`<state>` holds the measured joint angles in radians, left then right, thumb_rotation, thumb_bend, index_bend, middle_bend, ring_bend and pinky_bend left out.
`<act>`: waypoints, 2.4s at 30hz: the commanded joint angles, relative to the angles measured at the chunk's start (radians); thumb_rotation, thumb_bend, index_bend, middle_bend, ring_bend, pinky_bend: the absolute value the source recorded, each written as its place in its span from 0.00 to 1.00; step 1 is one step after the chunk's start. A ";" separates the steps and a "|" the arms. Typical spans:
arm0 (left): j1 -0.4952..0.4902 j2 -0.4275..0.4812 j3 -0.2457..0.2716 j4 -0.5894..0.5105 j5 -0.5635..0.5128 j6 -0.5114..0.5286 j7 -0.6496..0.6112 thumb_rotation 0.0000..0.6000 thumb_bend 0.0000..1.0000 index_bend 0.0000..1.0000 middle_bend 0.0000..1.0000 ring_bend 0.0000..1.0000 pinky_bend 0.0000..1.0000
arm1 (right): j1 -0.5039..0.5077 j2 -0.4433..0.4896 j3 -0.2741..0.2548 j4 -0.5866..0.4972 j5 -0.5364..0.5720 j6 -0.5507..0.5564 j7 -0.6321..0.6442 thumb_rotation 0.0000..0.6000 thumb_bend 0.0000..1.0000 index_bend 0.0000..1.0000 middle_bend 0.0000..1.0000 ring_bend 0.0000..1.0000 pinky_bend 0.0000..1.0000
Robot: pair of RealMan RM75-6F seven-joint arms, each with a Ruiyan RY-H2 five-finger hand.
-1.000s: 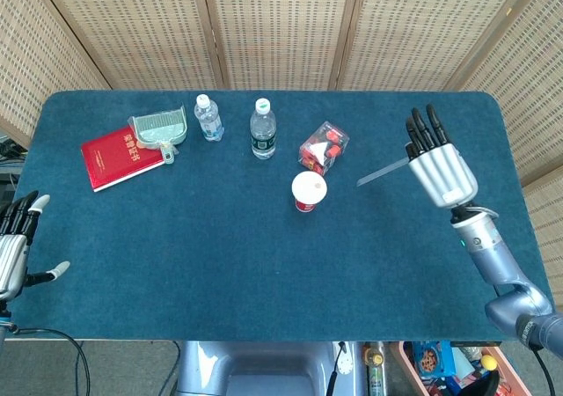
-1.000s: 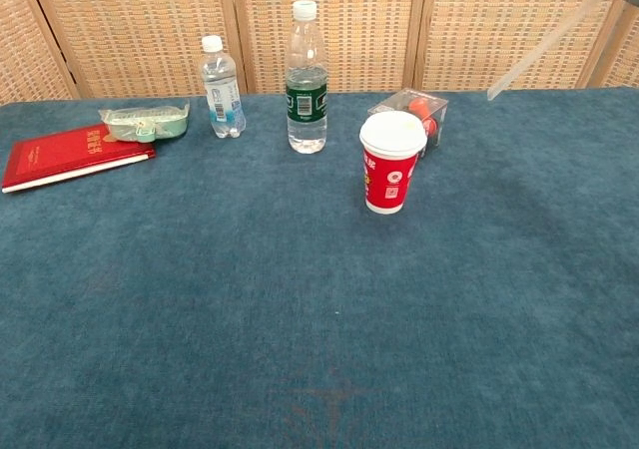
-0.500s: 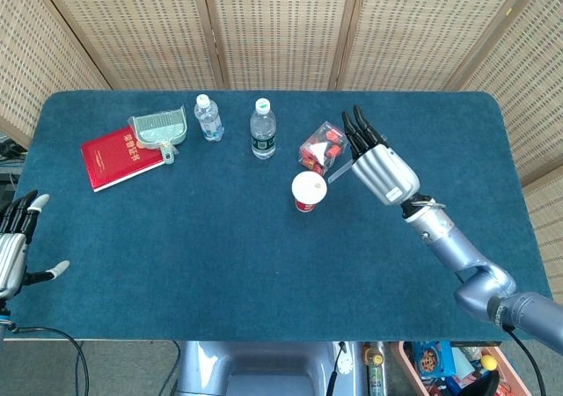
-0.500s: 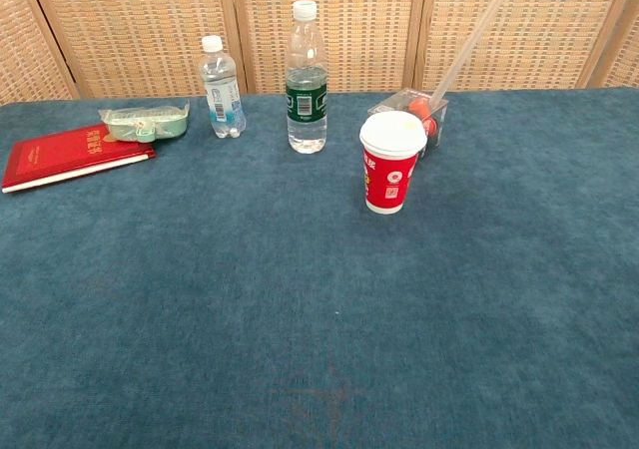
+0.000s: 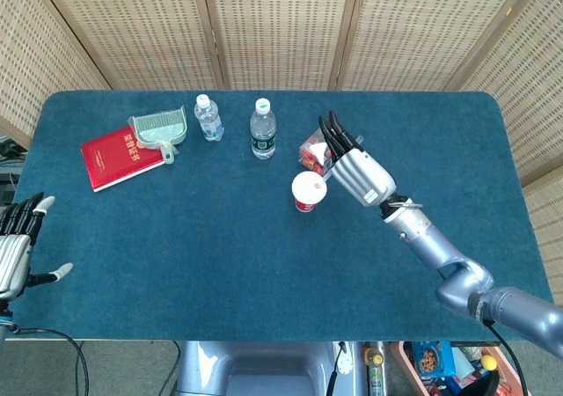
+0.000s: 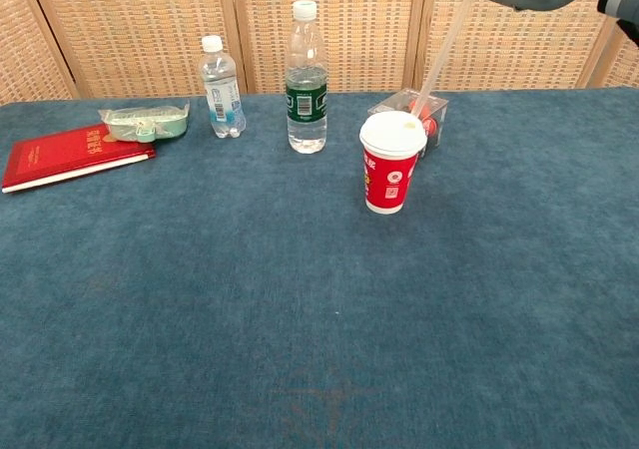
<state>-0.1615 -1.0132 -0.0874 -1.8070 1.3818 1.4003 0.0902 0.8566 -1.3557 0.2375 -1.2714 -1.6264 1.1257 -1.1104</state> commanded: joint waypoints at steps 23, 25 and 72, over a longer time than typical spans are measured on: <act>-0.003 0.004 -0.001 0.006 -0.005 -0.006 -0.014 1.00 0.06 0.00 0.00 0.00 0.00 | 0.032 -0.032 -0.025 0.004 0.006 -0.026 -0.113 1.00 0.59 0.68 0.25 0.00 0.10; -0.003 0.004 -0.001 0.006 -0.006 -0.007 -0.014 1.00 0.06 0.00 0.00 0.00 0.00 | 0.034 -0.035 -0.030 0.011 0.002 -0.028 -0.120 1.00 0.59 0.68 0.25 0.00 0.10; -0.005 0.018 -0.005 0.019 -0.014 -0.018 -0.063 1.00 0.06 0.00 0.00 0.00 0.00 | 0.069 -0.184 -0.090 0.075 -0.016 -0.105 -0.294 1.00 0.50 0.40 0.18 0.00 0.09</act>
<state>-0.1664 -0.9957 -0.0920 -1.7876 1.3680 1.3823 0.0277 0.9269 -1.5382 0.1453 -1.1956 -1.6439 1.0184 -1.4043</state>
